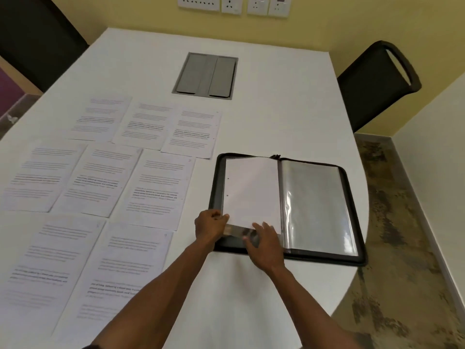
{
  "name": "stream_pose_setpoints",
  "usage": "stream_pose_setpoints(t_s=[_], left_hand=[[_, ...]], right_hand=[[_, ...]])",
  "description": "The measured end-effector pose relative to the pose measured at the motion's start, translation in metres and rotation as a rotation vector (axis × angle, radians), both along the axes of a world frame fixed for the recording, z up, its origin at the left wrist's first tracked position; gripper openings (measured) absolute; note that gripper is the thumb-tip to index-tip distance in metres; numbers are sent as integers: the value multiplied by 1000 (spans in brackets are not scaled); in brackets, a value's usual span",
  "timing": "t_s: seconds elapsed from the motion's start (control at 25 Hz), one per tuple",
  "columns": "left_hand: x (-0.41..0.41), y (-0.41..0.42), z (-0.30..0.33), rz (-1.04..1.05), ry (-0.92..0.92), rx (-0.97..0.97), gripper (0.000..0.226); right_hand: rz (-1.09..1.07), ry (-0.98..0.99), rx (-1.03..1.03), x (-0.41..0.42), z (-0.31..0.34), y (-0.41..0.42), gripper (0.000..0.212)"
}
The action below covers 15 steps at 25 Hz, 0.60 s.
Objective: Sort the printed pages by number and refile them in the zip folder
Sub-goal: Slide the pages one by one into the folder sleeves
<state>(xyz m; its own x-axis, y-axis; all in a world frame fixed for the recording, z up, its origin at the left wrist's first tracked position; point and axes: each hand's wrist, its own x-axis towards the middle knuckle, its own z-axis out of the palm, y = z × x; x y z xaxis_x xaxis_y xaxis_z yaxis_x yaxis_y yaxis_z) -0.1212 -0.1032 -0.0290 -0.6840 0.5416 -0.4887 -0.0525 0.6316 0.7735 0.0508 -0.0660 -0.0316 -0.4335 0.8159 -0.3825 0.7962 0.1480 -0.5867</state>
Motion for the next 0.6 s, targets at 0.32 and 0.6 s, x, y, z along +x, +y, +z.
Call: stream_pose_setpoints(t_s=[0.32, 0.6], left_hand=[[-33, -28, -37, -177, 38, -88, 32], [-53, -34, -9, -198, 199, -10, 25]], right_hand=[[290, -488, 62, -10, -29, -14, 72], [267, -361, 234, -64, -5, -12, 67]])
